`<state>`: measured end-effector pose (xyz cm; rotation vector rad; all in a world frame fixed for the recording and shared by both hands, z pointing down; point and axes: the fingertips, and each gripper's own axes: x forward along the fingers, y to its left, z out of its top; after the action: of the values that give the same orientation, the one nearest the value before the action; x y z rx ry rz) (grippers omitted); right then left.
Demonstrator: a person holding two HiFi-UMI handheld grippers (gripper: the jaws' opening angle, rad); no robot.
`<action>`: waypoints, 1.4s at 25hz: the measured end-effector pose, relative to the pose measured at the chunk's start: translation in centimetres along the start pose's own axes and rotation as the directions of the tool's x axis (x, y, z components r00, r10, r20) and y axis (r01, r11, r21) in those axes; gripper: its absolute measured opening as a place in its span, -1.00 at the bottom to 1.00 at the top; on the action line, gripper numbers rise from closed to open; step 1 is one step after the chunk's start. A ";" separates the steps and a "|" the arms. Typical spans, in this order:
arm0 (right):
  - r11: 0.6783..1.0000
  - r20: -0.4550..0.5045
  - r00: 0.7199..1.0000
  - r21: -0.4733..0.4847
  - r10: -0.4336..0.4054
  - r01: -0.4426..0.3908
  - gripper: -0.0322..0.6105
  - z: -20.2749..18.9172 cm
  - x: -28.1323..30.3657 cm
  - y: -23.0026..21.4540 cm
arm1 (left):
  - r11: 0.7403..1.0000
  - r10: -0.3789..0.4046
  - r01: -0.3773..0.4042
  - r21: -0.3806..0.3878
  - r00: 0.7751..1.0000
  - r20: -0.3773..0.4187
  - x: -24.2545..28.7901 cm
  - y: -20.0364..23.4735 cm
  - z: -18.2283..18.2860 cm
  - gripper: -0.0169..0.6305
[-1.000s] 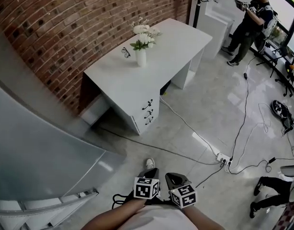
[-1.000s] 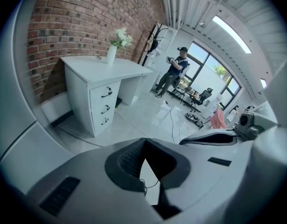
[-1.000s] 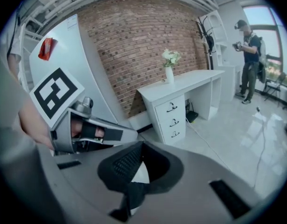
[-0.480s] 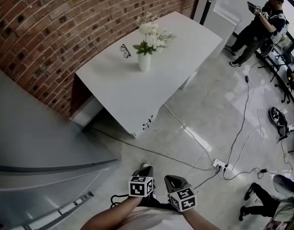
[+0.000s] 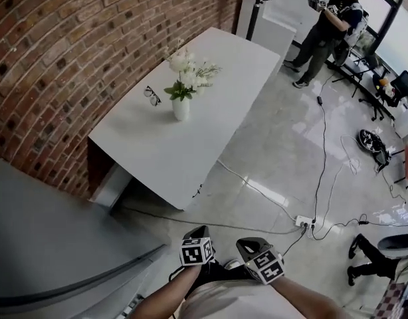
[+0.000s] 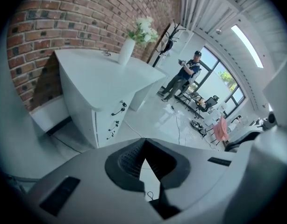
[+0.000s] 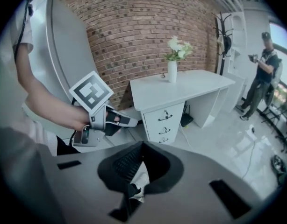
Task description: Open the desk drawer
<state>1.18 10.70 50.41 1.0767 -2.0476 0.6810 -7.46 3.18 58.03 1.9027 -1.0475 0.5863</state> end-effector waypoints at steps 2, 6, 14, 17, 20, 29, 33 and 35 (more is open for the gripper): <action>0.999 0.021 0.999 0.006 -0.031 0.031 -0.85 1.3 -0.6 -0.4 | 1.000 -0.003 0.003 0.012 1.000 0.002 0.4 -0.3 1.0 -0.93; 0.998 0.062 0.996 0.019 -0.065 0.064 -0.85 3.5 -1.0 -1.3 | 0.999 -0.024 0.024 0.047 1.000 0.012 0.8 -2.3 2.0 -0.93; 0.999 0.083 0.996 -0.017 -0.044 0.046 -0.85 5.4 0.4 -3.1 | 0.999 -0.014 0.014 0.037 1.000 0.012 1.6 -2.8 1.4 -0.93; 0.999 0.078 0.997 -0.039 -0.016 0.019 -0.85 5.8 0.8 -4.1 | 0.999 0.021 -0.022 0.023 0.999 0.044 1.9 -2.3 2.6 -0.93; 0.996 0.065 0.997 -0.084 0.048 -0.042 -0.85 6.3 1.4 -4.7 | 0.997 0.076 -0.075 -0.010 0.995 0.068 2.2 -1.9 3.5 -0.93; 0.937 0.010 0.956 -0.200 0.294 -0.287 -0.85 7.0 5.9 -10.8 | 0.956 0.294 -0.292 -0.039 0.939 0.180 6.8 -2.1 6.3 -0.93; 0.882 -0.034 0.923 -0.283 0.382 -0.376 -0.85 7.9 7.3 -14.5 | 0.870 0.491 -0.489 -0.057 0.853 0.176 8.2 -1.6 7.5 -0.93; 0.869 -0.056 0.914 -0.293 0.402 -0.400 -0.85 7.6 7.1 -15.9 | 0.863 0.504 -0.502 -0.055 0.851 0.150 9.0 -2.9 7.5 -0.93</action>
<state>9.18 -6.29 53.29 0.4810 -2.3155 0.5391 -0.19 -6.33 59.29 1.6776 -1.6770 0.7209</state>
